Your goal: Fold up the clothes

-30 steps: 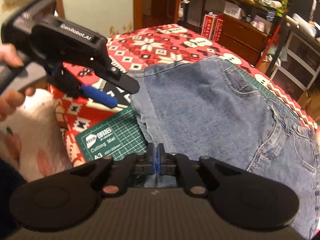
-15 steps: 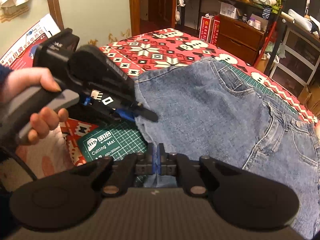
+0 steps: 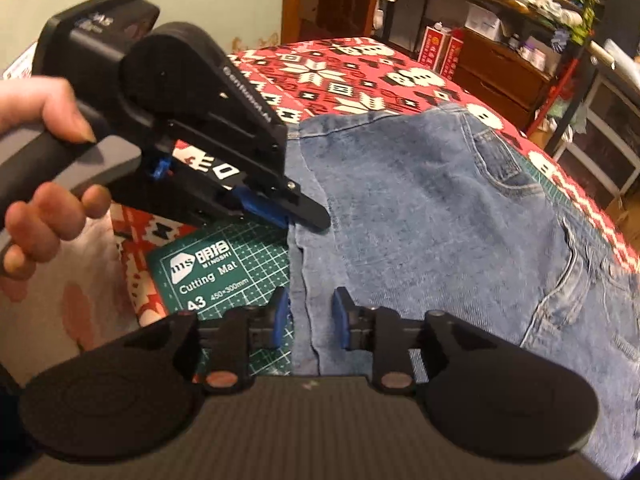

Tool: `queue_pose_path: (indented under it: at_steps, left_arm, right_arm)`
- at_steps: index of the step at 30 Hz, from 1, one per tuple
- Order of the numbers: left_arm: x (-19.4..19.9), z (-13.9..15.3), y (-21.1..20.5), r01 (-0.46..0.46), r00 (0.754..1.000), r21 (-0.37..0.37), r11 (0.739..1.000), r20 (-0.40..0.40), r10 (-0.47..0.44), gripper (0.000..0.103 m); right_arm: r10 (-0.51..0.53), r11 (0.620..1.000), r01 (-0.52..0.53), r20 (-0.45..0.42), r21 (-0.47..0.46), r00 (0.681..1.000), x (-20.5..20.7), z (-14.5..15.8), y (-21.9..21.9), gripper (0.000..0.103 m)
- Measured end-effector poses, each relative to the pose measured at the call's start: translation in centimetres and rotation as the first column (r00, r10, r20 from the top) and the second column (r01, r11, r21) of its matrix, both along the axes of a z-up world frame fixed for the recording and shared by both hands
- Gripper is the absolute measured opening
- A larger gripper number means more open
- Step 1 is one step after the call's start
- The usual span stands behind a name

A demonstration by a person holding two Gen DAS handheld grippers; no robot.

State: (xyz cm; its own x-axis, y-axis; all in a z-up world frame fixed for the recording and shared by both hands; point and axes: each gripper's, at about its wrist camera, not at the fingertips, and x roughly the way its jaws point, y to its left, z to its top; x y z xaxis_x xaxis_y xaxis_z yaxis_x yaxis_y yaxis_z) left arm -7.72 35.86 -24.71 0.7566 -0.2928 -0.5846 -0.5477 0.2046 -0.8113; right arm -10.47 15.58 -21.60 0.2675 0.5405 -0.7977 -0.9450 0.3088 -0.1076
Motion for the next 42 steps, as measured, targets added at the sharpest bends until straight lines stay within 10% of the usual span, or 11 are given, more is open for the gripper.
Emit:
queue_pose_path:
  at_steps: [6,10,24,36,42]
  left_arm:
    - [-0.1,0.1,0.0,-0.002,1.0,-0.003,1.0,0.001,0.002,0.007]
    - [-0.4,0.4,-0.3,0.017,1.0,-0.001,1.0,-0.002,-0.017,0.007]
    - [-4.0,1.1,-2.5,0.118,0.992,0.041,0.992,-0.057,-0.115,0.008]
    - [-3.3,7.5,-1.0,0.181,0.982,0.342,0.922,-0.003,-0.191,0.011]
    - [0.1,9.4,2.8,0.114,0.986,0.35,0.93,0.072,-0.148,0.011]
  right_arm:
    - [0.002,1.0,-0.002,0.047,-0.004,0.999,0.2,-0.6,1.0,0.032]
    - [-0.026,1.0,0.026,0.018,0.015,0.999,1.0,-0.5,0.6,0.01]
    - [0.043,0.999,-0.042,-0.132,0.011,0.99,-0.2,0.3,-3.0,0.011]
    - [-0.109,0.972,0.157,-0.254,0.174,0.961,3.2,4.4,-6.2,0.025]
    - [-0.188,0.949,0.243,-0.256,0.202,0.948,4.9,6.7,-9.5,0.029]
